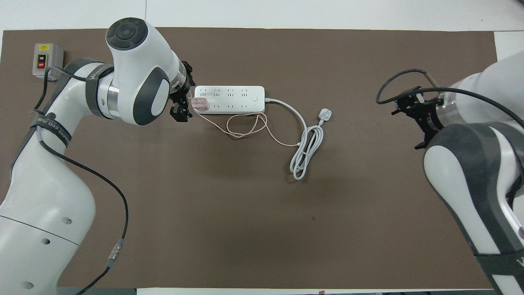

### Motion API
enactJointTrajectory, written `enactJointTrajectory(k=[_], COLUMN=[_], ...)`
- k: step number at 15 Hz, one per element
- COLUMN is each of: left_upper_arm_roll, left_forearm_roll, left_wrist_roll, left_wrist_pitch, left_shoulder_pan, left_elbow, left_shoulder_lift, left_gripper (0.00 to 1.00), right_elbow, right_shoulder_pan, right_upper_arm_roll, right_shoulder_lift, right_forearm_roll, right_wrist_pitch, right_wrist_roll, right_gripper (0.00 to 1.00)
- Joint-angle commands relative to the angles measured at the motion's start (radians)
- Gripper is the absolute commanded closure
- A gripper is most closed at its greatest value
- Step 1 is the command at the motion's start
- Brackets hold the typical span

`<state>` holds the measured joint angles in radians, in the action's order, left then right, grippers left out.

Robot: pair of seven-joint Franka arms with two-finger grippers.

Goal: Unplug charger and place it aside
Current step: 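Reach the left gripper to the pink charger while the right gripper approaches the strip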

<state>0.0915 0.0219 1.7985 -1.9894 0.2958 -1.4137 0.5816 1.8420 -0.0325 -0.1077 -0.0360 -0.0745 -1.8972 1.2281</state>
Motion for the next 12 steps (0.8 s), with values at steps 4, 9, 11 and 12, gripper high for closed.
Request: enactJointTrajectory(k=[4, 9, 11, 12], left_upper_arm_roll=[-0.009, -0.007, -0.007, -0.007], left_forearm_roll=[-0.057, -0.057, -0.057, -0.057], left_wrist_roll=[0.044, 0.05, 0.056, 0.064], left_wrist_pitch=[-0.055, -0.115, -0.115, -0.118], left_shoulder_pan=[0.039, 0.046, 0.046, 0.046], left_elbow=[-0.013, -0.088, -0.088, -0.088], left_shoulder_lift=[0.018, 0.0, -0.002, -0.002], left_gripper=[0.0, 0.0, 0.17, 0.35], right_elbow=[-0.209, -0.541, -0.616, -0.627], right_shoulder_pan=[-0.088, -0.159, -0.17, -0.175], right_upper_arm_roll=[0.002, 0.003, 0.002, 0.002], right_shoulder_lift=[-0.209, -0.483, -0.563, -0.59], right_forearm_roll=[-0.162, -0.188, -0.208, -0.223], right_wrist_pitch=[-0.065, -0.056, -0.083, -0.12], right_wrist_roll=[0.295, 0.439, 0.493, 0.519], right_gripper=[0.01, 0.01, 0.01, 0.01])
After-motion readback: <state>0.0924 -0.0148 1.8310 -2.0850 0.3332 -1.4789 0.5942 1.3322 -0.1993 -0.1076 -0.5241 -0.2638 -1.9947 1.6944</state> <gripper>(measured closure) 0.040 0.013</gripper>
